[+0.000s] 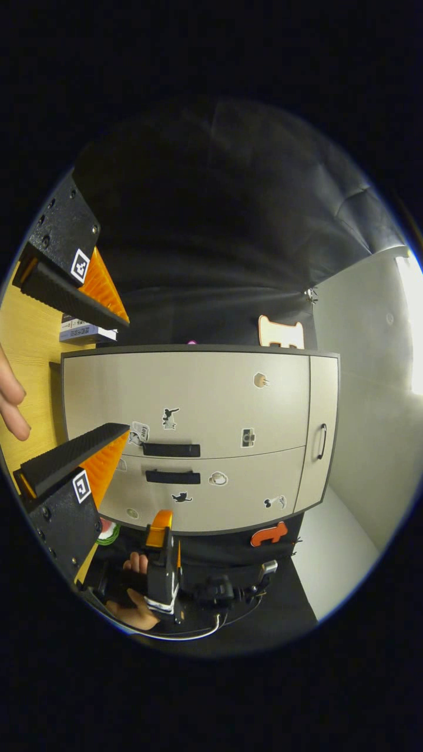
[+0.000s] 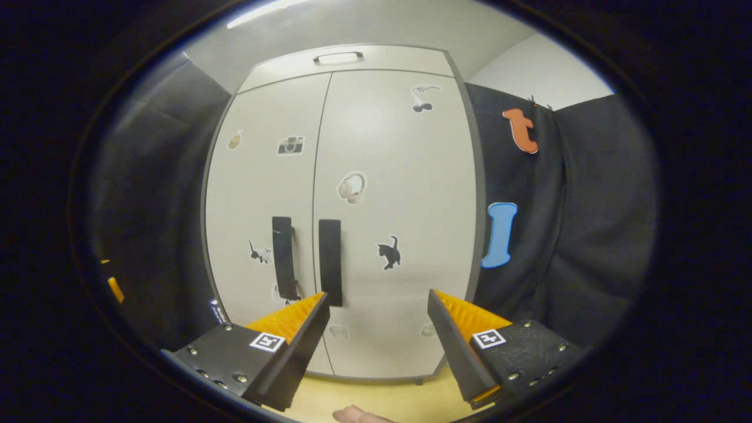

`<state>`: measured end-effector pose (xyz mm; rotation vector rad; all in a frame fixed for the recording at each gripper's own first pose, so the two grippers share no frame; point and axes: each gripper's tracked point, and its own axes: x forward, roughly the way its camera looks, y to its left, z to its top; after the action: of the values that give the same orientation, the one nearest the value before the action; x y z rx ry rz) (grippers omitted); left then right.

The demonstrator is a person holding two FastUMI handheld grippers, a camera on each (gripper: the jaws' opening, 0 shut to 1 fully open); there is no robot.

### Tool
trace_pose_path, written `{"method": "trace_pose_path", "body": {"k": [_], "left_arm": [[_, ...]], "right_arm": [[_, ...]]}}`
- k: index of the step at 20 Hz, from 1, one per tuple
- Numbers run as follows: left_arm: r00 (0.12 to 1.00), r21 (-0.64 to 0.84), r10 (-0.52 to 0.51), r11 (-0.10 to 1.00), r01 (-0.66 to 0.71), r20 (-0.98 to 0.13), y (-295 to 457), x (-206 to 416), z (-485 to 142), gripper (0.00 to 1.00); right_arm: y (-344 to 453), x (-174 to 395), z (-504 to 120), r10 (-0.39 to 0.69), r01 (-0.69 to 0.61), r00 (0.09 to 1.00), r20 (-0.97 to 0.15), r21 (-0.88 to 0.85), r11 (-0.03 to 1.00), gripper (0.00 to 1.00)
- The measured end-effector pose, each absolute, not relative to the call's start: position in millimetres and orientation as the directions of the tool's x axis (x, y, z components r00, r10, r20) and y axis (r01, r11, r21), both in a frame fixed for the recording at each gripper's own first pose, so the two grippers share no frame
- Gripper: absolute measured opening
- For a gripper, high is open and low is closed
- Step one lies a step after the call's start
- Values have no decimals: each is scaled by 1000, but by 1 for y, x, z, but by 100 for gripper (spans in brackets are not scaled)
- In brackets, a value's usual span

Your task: Open the right door of the double-door shoe cabinet with the right hand, and open the left door with the left hand.

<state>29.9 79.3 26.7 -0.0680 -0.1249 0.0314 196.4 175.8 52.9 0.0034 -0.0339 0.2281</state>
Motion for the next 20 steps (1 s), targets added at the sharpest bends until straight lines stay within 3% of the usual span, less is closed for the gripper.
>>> {"method": "trace_pose_path", "body": {"k": [6, 10, 14, 15, 18, 19, 20], "left_arm": [[993, -91, 30, 996, -20, 113, 92, 22, 15, 99], [992, -94, 46, 995, -35, 114, 106, 15, 14, 99], [992, -87, 63, 995, -54, 112, 119, 10, 10, 99], [992, -85, 70, 994, -61, 104, 122, 13, 9, 99], [991, -95, 90, 992, -80, 96, 129, 12, 6, 99], [991, -94, 94, 992, -85, 97, 131, 12, 6, 99], [990, -92, 99, 992, -90, 99, 132, 13, 6, 99]], "right_arm": [[231, 233, 56, 301, -301, 954, 18, 43, 953, 100], [245, 262, 52, 264, -264, 964, -7, 17, 964, 99], [246, 284, 49, 233, -232, 972, -16, 63, 971, 78], [249, 288, 47, 243, -241, 970, -21, 83, 967, 64], [250, 289, 47, 243, -240, 970, -25, 83, 967, 63], [251, 287, 49, 245, -244, 969, -19, 68, 967, 55], [255, 287, 48, 253, -252, 967, -18, 58, 966, 59]]}}
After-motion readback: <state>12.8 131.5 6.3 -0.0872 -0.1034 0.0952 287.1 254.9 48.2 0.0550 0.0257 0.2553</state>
